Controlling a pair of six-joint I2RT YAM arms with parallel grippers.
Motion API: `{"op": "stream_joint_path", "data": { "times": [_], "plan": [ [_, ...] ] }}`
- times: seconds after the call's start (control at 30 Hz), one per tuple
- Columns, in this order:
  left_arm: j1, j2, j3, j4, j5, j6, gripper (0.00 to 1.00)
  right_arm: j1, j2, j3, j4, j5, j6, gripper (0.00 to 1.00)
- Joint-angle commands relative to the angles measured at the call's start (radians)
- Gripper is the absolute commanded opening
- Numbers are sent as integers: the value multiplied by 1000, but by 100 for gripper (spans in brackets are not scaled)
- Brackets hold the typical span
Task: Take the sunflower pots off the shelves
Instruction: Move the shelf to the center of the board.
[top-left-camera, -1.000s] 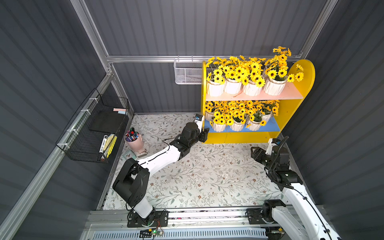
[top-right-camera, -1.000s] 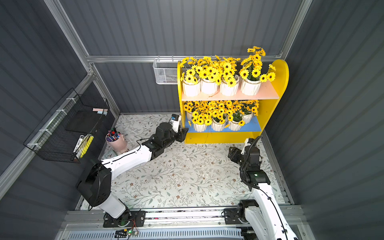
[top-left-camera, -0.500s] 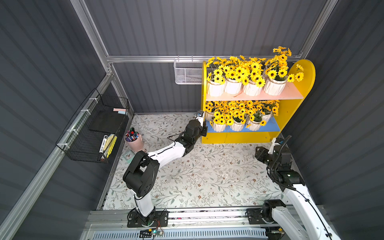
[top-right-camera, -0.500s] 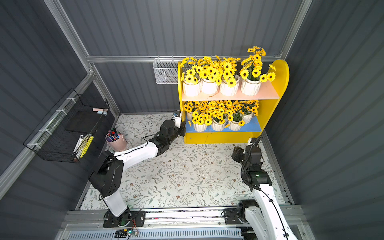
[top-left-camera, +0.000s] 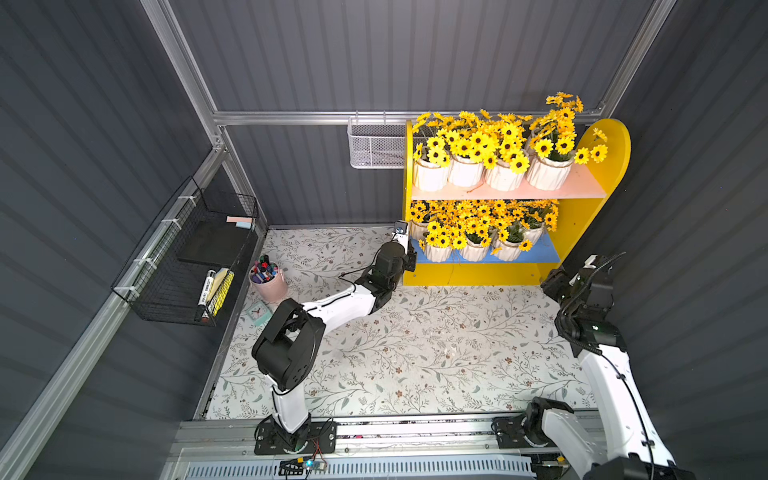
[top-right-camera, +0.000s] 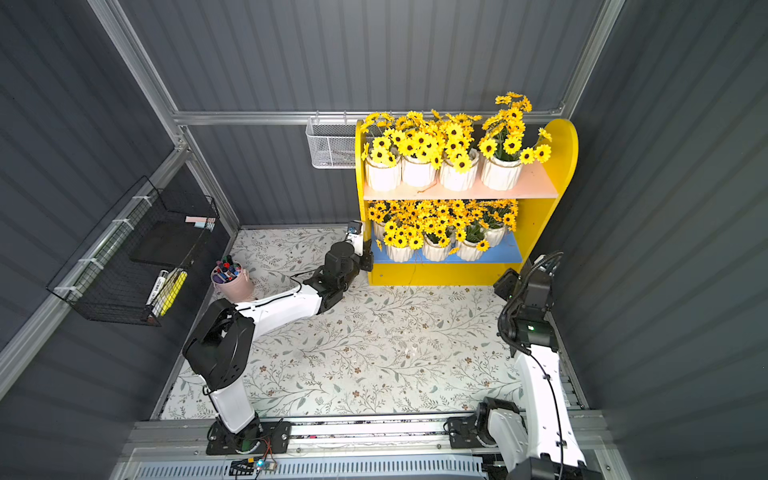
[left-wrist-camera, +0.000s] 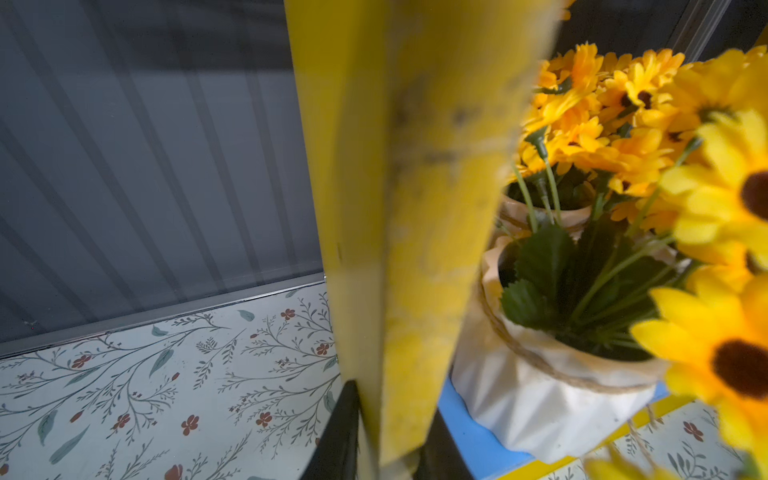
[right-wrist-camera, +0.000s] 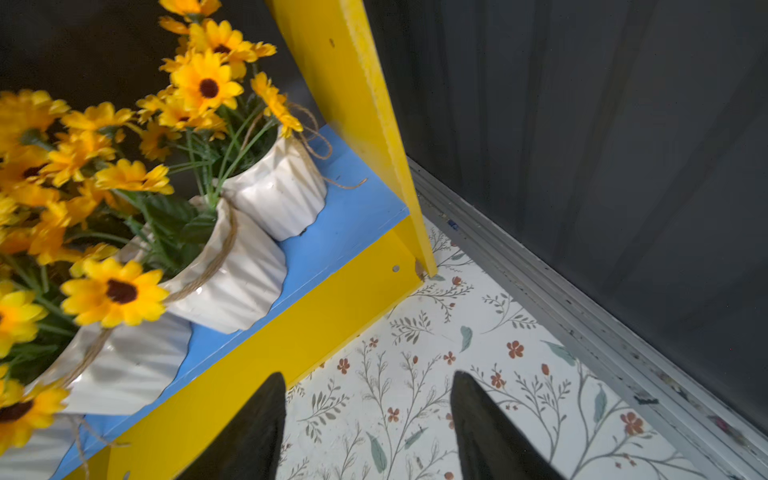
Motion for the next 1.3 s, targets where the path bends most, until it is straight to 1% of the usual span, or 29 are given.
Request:
{"op": "stream_joint_path", "data": {
  "times": [0.0,0.17,0.27,0.33,0.4,0.47,0.53,0.57,0.63,0.7,0.8,0.9,0.97,1.07,1.2,1.27],
  "plan": [
    [5,38,35,60,47,50,0,-49,18,43,44,-55,-30,72],
    [6,26,9,88,-2,51,0,-112,61,71,86,-92,-46,87],
    [8,27,2,90,-15,57,0,-144,93,63,150,-141,-43,91],
    [12,27,0,88,-22,59,0,-151,109,65,166,-116,-56,94],
    [23,23,-10,86,-35,49,0,-167,120,50,222,-149,-88,95],
    [41,18,-25,88,-31,25,0,-177,133,45,256,-138,-106,95],
    [62,19,-27,78,-12,-5,0,-194,153,26,328,-157,-112,96],
    [73,20,-25,72,3,-18,0,-210,163,13,389,-203,-106,96],
    [84,26,-17,62,19,-21,0,-226,195,28,423,-234,-99,96],
    [88,32,-10,58,17,-14,0,-241,237,33,493,-300,-93,95],
    [101,42,-8,63,28,-20,0,-244,286,57,522,-310,-107,95],
    [110,60,3,65,42,-29,0,-250,344,56,624,-378,-118,94],
    [111,70,11,69,45,-27,0,-255,374,69,644,-410,-111,94],
    [116,81,16,75,51,-28,0,-260,400,73,703,-424,-106,93],
    [117,86,12,89,71,-33,0,-265,425,86,730,-426,-115,91],
    [117,88,8,95,80,-33,0,-273,443,100,723,-428,-121,87]
  ]
}}
